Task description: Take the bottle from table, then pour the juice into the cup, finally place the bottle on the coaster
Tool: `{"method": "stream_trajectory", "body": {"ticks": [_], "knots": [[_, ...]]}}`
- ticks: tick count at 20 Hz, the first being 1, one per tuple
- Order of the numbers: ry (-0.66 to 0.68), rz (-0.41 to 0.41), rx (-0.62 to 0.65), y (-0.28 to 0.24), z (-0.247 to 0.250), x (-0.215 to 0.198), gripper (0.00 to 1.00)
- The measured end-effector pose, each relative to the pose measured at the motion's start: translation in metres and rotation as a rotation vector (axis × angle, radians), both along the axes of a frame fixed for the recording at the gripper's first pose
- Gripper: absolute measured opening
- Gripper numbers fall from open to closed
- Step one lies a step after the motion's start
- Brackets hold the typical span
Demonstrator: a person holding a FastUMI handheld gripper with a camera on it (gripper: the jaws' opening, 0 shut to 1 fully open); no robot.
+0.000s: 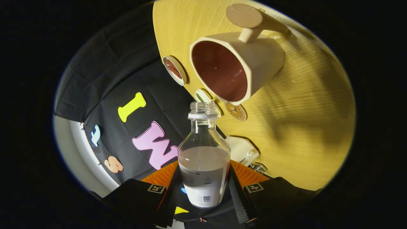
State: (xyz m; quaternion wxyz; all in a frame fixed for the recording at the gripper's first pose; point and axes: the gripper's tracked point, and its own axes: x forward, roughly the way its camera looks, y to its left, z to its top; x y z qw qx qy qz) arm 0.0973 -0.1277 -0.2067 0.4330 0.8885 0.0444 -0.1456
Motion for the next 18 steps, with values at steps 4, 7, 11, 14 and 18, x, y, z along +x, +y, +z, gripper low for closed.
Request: {"method": "stream_trajectory", "body": {"ticks": [4,7,11,14,18], "knots": [[-0.013,-0.035,0.041,-0.005,0.004,0.002,0.76],[-0.024,-0.055,0.060,-0.008,0.006,0.004,0.76],[-0.040,-0.067,0.091,-0.010,0.010,0.005,0.76],[-0.053,-0.065,0.108,-0.012,0.012,0.002,0.76],[-0.058,-0.083,0.138,-0.017,0.013,0.000,0.76]]}}
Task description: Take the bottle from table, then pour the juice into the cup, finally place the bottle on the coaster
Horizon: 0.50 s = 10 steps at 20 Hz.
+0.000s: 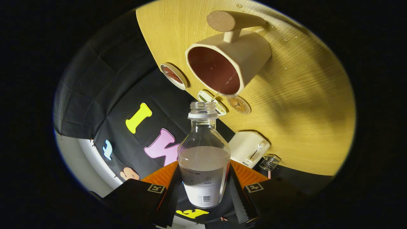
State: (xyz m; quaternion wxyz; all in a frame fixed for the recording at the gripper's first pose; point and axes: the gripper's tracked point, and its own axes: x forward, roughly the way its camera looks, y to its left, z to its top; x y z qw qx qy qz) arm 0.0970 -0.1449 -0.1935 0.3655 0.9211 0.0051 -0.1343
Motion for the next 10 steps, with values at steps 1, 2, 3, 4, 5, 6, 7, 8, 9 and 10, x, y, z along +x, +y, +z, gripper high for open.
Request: {"method": "stream_trajectory", "body": {"ticks": [1,2,3,4,5,6,7,8,9,10], "knots": [[-0.002,-0.001,0.009,-0.0006,0.0007,0.0001,0.76],[-0.002,0.001,0.015,-0.0003,0.0014,-0.0003,0.75],[-0.004,0.002,0.021,-0.0003,0.0021,-0.0006,0.76],[-0.007,0.004,0.027,-0.0012,0.0023,-0.0017,0.76],[-0.010,0.005,0.033,-0.0015,0.0028,-0.0024,0.76],[-0.010,0.006,0.037,-0.0015,0.0032,-0.0028,0.76],[-0.011,0.006,0.042,-0.0018,0.0038,-0.0035,0.76],[-0.012,0.005,0.047,-0.0026,0.0043,-0.0040,0.76],[-0.012,0.005,0.053,-0.0031,0.0046,-0.0044,0.76],[-0.011,0.004,0.059,-0.0034,0.0049,-0.0042,0.76]]}}
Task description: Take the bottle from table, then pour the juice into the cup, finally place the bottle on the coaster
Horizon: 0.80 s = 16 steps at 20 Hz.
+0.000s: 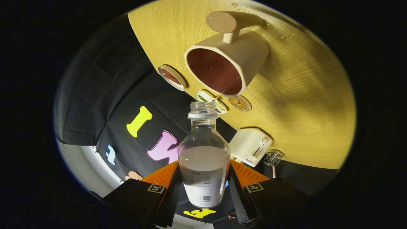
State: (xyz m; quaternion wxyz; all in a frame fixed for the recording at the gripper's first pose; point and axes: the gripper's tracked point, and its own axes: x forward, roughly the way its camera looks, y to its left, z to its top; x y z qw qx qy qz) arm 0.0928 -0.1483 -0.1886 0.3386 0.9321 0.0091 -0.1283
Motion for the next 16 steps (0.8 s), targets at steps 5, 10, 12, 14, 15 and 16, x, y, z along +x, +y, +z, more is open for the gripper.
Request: {"method": "stream_trajectory", "body": {"ticks": [5,10,12,14,15,16], "knots": [[-0.003,-0.008,0.013,-0.0042,0.0007,-0.0062,0.76],[-0.002,-0.007,0.017,-0.0044,0.0013,-0.0046,0.76],[0.005,-0.009,0.017,-0.0054,0.0004,-0.0049,0.76],[0.015,-0.021,0.004,-0.0074,-0.0016,-0.0063,0.76],[0.021,-0.025,-0.010,-0.0080,-0.0038,-0.0074,0.76],[0.030,-0.025,-0.021,-0.0073,-0.0052,-0.0080,0.76]]}}
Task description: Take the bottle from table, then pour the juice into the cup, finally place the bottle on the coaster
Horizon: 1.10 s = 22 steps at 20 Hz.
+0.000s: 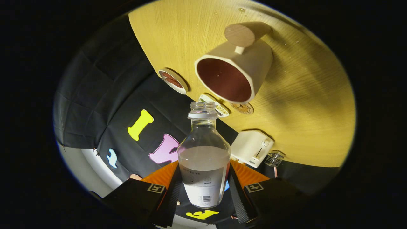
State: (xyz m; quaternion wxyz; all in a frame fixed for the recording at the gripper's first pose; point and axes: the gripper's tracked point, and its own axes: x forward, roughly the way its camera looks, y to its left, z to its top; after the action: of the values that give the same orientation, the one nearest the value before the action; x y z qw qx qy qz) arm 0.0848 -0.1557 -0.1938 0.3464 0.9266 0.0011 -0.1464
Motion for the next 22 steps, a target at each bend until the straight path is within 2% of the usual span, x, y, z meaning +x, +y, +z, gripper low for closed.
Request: {"method": "stream_trajectory", "body": {"ticks": [3,6,11,14,18,22], "knots": [[0.027,0.024,-0.035,0.002,-0.004,-0.002,0.76],[0.051,0.074,-0.130,0.009,-0.007,0.000,0.76],[0.140,0.227,-0.423,0.019,-0.020,-0.004,0.75],[0.209,0.290,-0.628,0.016,-0.031,-0.012,0.76],[0.266,0.318,-0.907,0.008,-0.025,-0.019,0.75],[0.285,0.293,-1.144,0.008,-0.010,-0.023,0.76]]}}
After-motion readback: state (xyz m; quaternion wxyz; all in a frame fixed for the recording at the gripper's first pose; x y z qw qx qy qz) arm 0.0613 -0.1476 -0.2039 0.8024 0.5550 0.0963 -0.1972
